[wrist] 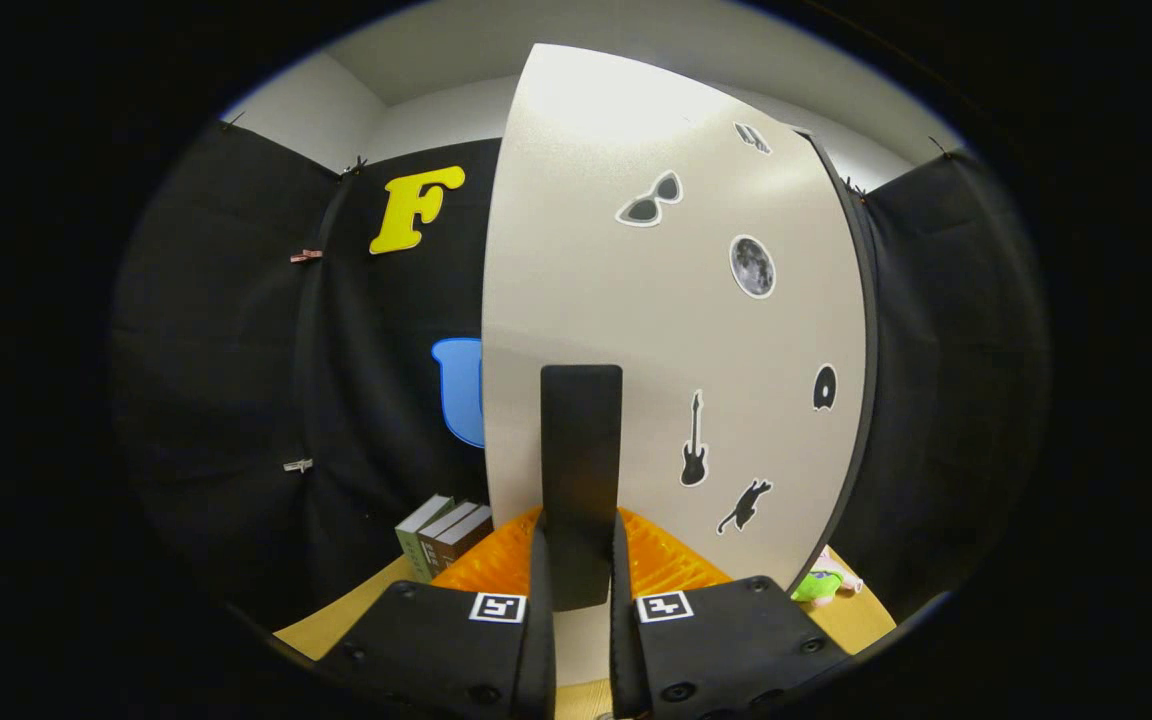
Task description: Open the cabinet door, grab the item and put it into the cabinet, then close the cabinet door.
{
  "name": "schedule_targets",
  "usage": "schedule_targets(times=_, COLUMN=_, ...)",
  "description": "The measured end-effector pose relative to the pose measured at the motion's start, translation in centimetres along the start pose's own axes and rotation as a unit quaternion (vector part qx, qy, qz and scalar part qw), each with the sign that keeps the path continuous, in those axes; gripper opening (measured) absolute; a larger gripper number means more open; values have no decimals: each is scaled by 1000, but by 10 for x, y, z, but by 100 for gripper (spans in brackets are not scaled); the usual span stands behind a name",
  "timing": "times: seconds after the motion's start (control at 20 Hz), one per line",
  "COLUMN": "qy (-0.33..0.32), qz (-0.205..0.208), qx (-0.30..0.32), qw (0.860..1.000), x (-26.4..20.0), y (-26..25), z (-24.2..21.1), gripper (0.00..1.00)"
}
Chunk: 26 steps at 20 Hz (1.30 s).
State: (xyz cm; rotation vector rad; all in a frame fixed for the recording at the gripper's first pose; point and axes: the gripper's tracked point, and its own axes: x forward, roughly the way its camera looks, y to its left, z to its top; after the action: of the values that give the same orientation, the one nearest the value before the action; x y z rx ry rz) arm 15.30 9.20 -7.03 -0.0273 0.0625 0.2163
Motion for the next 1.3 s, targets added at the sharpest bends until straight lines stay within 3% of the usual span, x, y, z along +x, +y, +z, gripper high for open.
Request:
schedule_targets(times=0.25, qy=6, qz=18, qx=-6, qw=1000, x=-23, y=-17, z=-1, gripper=25)
schedule_targets(times=0.7, qy=19, qz=88, qx=5, qw=996, x=-78, y=-69, z=-6, gripper=25)
schedule_targets(times=1.0, qy=15, qz=107, qx=10, qw=994, x=-108, y=-115, z=-6, gripper=25)
schedule_targets(times=1.3, qy=13, qz=97, qx=0, qw=995, x=-123, y=-159, z=-8, gripper=24)
